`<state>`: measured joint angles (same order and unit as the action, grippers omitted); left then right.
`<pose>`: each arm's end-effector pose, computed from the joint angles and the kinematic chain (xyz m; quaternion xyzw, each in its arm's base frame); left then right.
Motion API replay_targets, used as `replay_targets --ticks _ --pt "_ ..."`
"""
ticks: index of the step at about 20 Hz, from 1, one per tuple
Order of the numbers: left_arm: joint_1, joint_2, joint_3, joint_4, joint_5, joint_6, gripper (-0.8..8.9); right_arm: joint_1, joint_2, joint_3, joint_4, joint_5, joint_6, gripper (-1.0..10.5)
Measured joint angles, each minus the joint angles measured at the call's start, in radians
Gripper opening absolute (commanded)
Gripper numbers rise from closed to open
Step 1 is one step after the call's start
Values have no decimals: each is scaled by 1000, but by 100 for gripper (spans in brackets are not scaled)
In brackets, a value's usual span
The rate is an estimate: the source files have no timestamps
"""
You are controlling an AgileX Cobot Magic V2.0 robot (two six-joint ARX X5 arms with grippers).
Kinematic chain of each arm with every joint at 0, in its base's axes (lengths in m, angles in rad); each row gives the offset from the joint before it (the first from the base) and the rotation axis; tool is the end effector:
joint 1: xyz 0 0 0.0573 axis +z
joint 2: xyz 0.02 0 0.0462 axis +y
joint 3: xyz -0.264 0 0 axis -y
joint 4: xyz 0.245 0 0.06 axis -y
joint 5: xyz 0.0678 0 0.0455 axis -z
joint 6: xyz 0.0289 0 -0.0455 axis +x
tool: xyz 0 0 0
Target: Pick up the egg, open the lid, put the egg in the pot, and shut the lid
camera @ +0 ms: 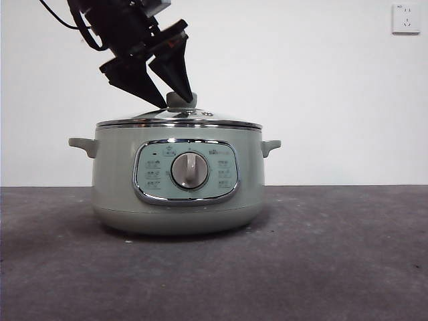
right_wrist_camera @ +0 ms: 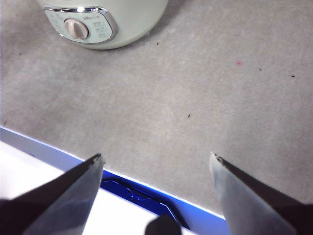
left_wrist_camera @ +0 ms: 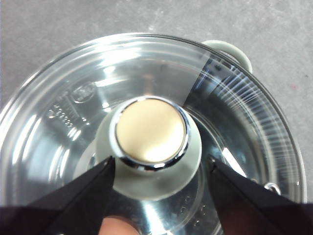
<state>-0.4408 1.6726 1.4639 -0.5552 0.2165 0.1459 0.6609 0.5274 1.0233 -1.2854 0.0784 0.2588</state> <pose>0.3304 -0.1627 0.3076 0.1056 0.3476 -0.3257 0.8729 0.0384 0.0270 0.3371 -0.0237 0.3898 0.2166 0.8948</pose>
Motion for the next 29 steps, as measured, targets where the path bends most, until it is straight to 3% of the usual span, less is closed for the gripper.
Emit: replay_targets --ticks 7,12,15,22,24,26,27,28,29 --pt "10 -178 -2 -50 0 -2 315 0 0 0 22 0 0 375" --pt "10 -375 -2 -309 13 -13 314 0 0 0 35 0 -1 375" --pt "10 -494 -2 -456 100 -28 314 0 0 0 50 -1 -1 375" --pt "10 -633 -2 -624 134 -42 314 0 0 0 49 -10 -1 374" --pt "10 -633 -3 -645 134 -42 264 0 0 0 49 -18 -1 364" --pt "10 -629 -4 -660 134 -42 36 0 0 0 46 -19 -1 151" --pt "10 -628 -4 -662 134 -42 -15 0 0 0 44 -19 -1 49" --pt "10 -627 -4 -663 134 -42 -7 0 0 0 42 -20 -1 -21" --pt "10 -627 -4 -663 135 -42 -8 0 0 0 33 -20 -1 -11"
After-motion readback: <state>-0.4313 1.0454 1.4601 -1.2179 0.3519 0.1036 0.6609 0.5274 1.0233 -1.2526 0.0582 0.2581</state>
